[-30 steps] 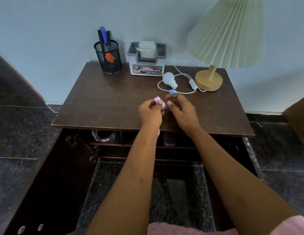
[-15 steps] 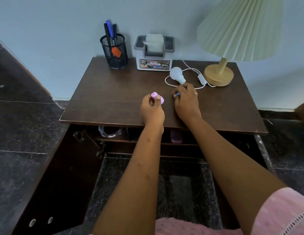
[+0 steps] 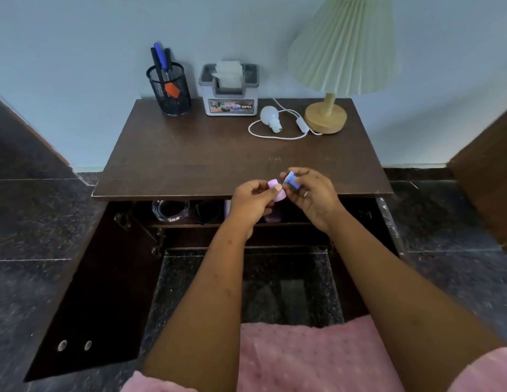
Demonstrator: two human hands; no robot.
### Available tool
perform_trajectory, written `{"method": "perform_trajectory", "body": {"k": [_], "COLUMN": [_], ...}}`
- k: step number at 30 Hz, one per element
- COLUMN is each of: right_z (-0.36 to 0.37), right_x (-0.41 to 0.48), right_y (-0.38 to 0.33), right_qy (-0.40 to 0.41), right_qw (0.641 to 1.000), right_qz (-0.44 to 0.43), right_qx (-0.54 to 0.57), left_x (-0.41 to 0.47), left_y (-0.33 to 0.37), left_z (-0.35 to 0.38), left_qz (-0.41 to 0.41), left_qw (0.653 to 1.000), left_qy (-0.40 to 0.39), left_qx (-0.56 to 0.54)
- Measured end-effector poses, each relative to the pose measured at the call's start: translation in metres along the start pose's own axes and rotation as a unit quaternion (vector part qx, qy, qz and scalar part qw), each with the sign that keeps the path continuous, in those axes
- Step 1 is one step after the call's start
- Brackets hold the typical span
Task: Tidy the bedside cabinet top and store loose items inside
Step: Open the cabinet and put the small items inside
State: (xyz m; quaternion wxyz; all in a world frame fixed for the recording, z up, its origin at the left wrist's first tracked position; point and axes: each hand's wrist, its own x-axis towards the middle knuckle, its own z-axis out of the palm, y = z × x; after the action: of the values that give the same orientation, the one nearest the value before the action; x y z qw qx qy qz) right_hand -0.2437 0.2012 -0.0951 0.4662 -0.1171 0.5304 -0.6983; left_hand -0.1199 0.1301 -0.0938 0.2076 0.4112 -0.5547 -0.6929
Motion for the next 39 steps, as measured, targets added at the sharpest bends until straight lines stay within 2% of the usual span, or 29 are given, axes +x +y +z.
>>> {"method": "perform_trajectory", "body": {"k": [2,4,8,11,13,15,20,24,29,32,33,35,37,39], "right_z": [-0.019,-0.041,-0.072,-0.091,-0.102,-0.108,-0.11,-0.114,-0.124,-0.128,-0.13,-0.133,-0.133,-0.132], "right_x": [-0.018,-0.029,-0.031,-0.014,0.0,0.014,0.049,0.066,0.078,0.08,0.08,0.079,0.082,0.086], "right_y": [-0.004,-0.01,0.002,0.024,0.035,0.042,0.057,0.07,0.081,0.087,0.088,0.092,0.095,0.097], "right_qy": [-0.058,-0.087,-0.04,0.064,0.132,0.164,0.19,0.16,0.166,0.171,0.175,0.168,0.147,0.14], "right_qw": [0.993,0.981,0.959,0.948,0.918,0.894,0.865,0.828,0.811,0.818,0.822,0.824,0.807,0.786], "right_qz": [0.099,0.162,0.205,0.148,0.094,0.068,0.06,0.071,0.025,-0.004,-0.011,-0.027,-0.044,-0.056], "right_qx": [-0.009,-0.056,-0.193,-0.274,-0.361,-0.412,-0.461,-0.533,-0.561,-0.548,-0.543,-0.54,-0.57,-0.6], "left_x": [-0.007,-0.012,-0.012,-0.003,0.002,0.012,0.035,0.05,0.069,0.084,0.088,0.094,0.1,0.104], "left_y": [-0.004,-0.012,-0.028,-0.042,-0.047,-0.053,-0.069,-0.087,-0.096,-0.099,-0.099,-0.104,-0.11,-0.114], "left_z": [0.0,-0.002,-0.001,0.007,0.014,0.021,0.035,0.042,0.062,0.078,0.081,0.083,0.081,0.08], "left_qz": [-0.074,-0.125,-0.137,-0.103,-0.089,-0.062,-0.036,-0.021,0.017,0.016,0.016,0.027,0.032,0.032], "left_qw": [0.992,0.977,0.977,0.977,0.975,0.974,0.971,0.969,0.941,0.931,0.921,0.872,0.82,0.798], "left_qy": [-0.089,-0.138,-0.094,-0.056,-0.05,-0.041,-0.03,-0.005,0.012,0.035,0.055,0.096,0.103,0.096], "left_qx": [0.05,0.101,0.135,0.178,0.196,0.212,0.233,0.248,0.338,0.363,0.386,0.479,0.562,0.595]}}
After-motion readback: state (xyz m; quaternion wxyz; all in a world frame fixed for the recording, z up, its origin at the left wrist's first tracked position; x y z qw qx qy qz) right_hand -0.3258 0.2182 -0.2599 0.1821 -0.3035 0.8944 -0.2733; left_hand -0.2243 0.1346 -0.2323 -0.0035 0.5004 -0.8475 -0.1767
